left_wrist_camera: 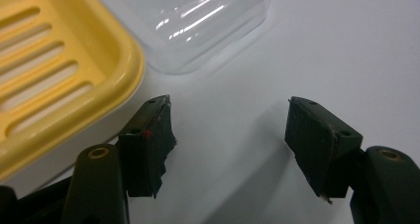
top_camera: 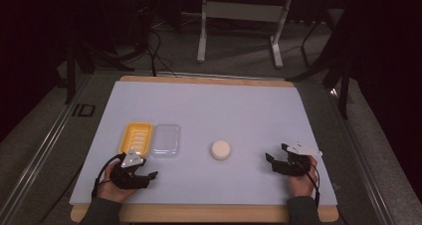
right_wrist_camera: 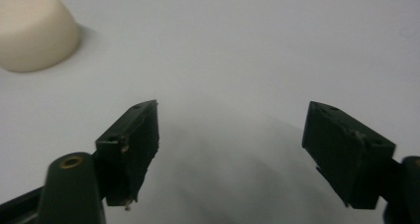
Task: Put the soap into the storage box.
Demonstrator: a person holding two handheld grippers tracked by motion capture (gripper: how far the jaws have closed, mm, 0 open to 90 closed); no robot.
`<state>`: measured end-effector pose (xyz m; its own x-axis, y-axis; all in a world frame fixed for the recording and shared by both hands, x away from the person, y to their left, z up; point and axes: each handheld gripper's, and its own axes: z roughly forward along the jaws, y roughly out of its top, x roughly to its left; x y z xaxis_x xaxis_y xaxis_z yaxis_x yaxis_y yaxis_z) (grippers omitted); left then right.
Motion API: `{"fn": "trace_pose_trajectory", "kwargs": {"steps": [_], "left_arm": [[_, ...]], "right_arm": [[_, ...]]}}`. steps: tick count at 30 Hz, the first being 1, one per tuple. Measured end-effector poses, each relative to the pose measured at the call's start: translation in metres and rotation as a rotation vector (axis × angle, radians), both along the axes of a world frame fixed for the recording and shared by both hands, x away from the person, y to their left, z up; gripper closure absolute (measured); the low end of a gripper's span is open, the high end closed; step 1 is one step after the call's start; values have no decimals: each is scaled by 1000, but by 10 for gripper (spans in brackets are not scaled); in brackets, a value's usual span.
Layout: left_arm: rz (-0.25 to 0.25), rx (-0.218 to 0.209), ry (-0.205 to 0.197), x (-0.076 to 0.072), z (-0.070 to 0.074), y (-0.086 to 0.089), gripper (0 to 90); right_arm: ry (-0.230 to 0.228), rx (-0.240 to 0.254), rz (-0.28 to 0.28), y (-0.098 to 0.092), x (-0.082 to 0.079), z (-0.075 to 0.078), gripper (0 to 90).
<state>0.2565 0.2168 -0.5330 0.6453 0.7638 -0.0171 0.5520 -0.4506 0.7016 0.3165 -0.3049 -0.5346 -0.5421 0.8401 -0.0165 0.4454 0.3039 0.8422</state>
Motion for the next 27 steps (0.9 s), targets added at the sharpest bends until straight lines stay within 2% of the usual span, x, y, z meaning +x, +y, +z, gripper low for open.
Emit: {"fn": "trace_pose_trajectory", "kwargs": {"steps": [5, 12, 14, 18, 21, 27], "left_arm": [[-6, -7, -21, -1, 6, 1, 349], [3, -8, -27, -1, 12, 2, 347], [-8, -18, -24, -2, 14, 2, 349], [-30, -11, -26, -2, 17, 1, 349], [-51, -36, -34, 0, 18, 0, 346], [-113, -8, -44, 5, 27, -10, 337]], "right_arm": [[-23, -26, 37, 3, -2, 0, 217], [-35, -29, 35, 3, -4, 0, 213], [-43, -25, 33, 3, -4, 0, 213], [-47, -20, 33, 2, -5, 0, 212], [-52, -19, 33, 2, -5, 0, 212], [-54, -19, 35, 2, -6, 0, 211]]}}
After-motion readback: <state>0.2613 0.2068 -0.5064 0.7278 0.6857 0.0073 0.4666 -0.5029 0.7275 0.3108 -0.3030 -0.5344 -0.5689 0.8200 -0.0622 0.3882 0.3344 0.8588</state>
